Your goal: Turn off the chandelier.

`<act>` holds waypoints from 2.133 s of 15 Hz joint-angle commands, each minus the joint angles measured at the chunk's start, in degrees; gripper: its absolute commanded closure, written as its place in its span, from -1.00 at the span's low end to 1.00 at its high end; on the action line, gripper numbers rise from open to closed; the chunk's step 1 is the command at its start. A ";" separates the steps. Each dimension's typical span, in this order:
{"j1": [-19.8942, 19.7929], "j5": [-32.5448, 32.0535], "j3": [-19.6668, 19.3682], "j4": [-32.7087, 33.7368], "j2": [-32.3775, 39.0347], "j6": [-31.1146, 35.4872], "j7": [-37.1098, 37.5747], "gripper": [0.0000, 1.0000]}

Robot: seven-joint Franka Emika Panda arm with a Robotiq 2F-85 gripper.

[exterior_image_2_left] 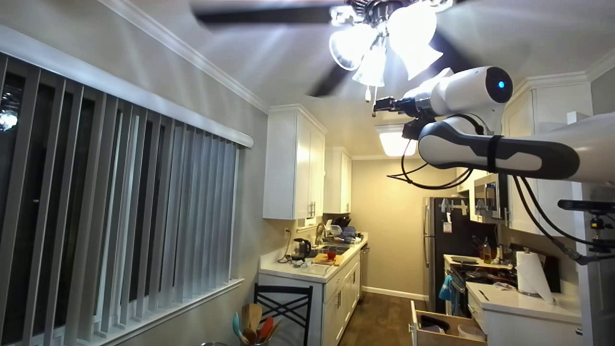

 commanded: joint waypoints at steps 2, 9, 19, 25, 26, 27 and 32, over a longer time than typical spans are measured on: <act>-0.93 -0.11 1.17 2.38 1.33 -2.60 1.00 -0.71; -0.65 0.04 1.41 3.10 1.77 -3.22 0.66 -0.14; -0.49 0.19 1.84 3.21 1.99 -3.21 0.53 0.88; -0.56 0.13 1.47 2.01 1.34 -4.88 0.27 0.83; -0.13 0.46 1.02 1.54 1.07 -7.17 -0.37 0.83; 0.10 0.57 0.63 1.37 0.75 -10.12 -1.02 0.83; 5.53 -3.25 -3.56 4.46 1.74 -18.15 0.94 0.83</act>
